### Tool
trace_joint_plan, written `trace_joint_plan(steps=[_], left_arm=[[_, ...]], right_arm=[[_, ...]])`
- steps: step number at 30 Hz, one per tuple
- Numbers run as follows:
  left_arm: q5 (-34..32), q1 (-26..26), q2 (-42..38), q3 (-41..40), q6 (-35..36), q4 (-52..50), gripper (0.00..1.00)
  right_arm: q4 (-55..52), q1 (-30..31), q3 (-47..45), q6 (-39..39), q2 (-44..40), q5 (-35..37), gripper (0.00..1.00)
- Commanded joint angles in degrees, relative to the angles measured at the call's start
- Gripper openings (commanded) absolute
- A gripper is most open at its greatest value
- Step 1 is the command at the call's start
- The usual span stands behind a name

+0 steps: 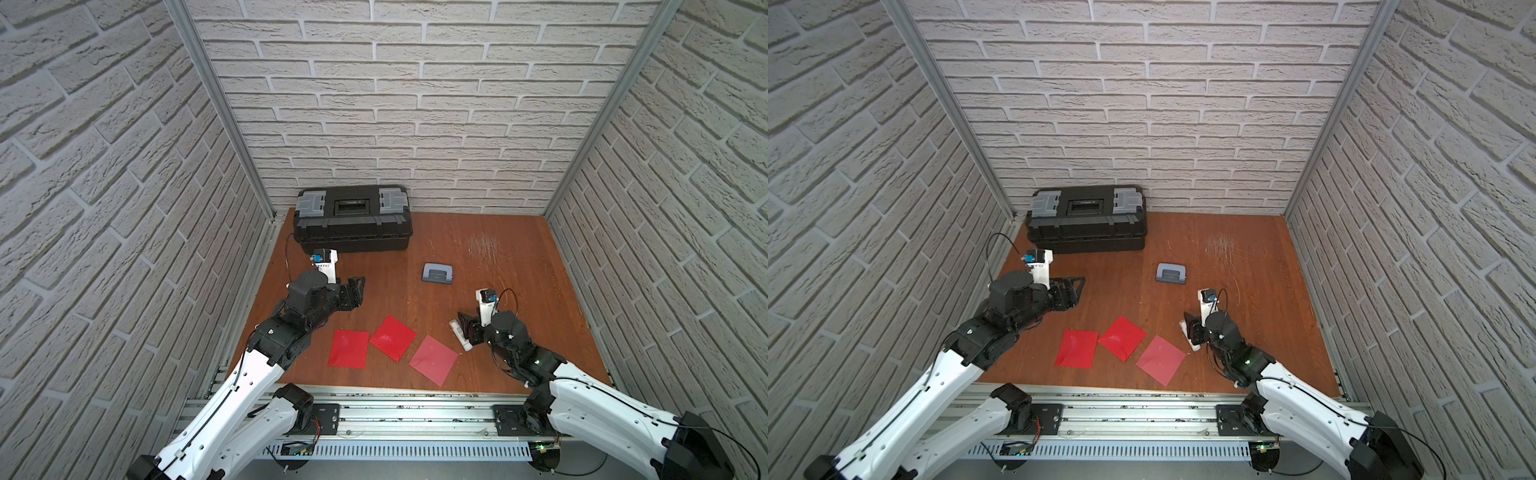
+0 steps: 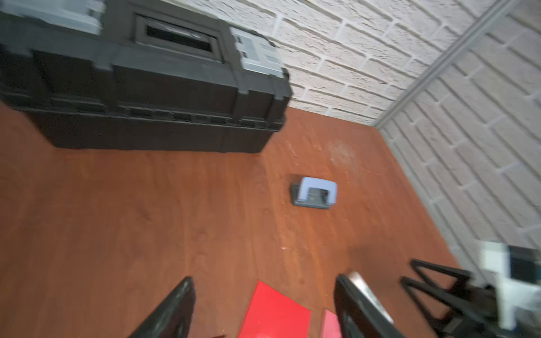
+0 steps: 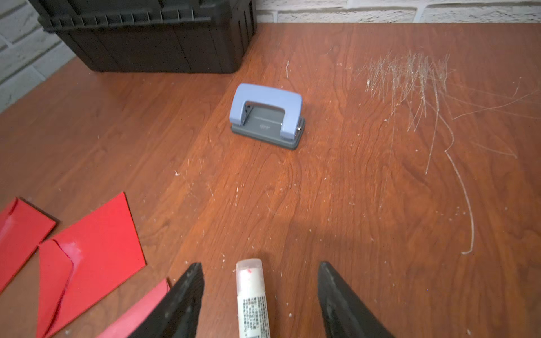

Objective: Seal the envelope with a glue stick
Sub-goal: Place the glue stick at the center of the board, then reset both arms

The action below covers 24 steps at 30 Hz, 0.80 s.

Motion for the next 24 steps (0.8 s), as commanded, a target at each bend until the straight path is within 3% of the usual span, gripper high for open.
trace_joint_plan(steps=[1,5,7,11,14,17,20,24], left_arm=[[-8.7,3.8,0.0,-1.9,2.8,-2.6,0.95],[-14.7,8.9,3.0,-4.0,4.2,-2.6,0.98],[-20.3,10.6,5.2,-5.5,4.9,-2.3,0.98],[-29.6,12.9,8.0,-11.3,8.9,5.3,0.98],[-31.5,13.6,8.3,-19.8,17.5,20.5,0.98],[-31.6,15.3,9.1,-27.7,23.2,36.8,0.98],[-27.8,19.1,13.6,-33.4,24.5,52.4,0.98],[-22.7,22.7,22.6,-31.1,27.4,60.8,0.98]], right_arm=[[-5.7,-4.9,5.9,-3.5,-0.4,-3.2,0.68],[-7.8,-11.8,11.2,-8.6,3.7,-4.8,0.83],[-7.6,-15.3,13.0,-10.7,7.0,-4.9,0.99],[-2.8,-21.2,12.9,-12.7,12.7,-4.8,1.00],[5.6,-24.5,9.8,-14.2,16.4,-4.5,1.00],[13.5,-26.5,6.8,-16.8,20.0,-3.8,1.00],[24.4,-28.6,2.9,-16.8,23.4,-4.9,1.00],[31.8,-31.0,1.8,-17.7,27.2,-8.2,1.00]])
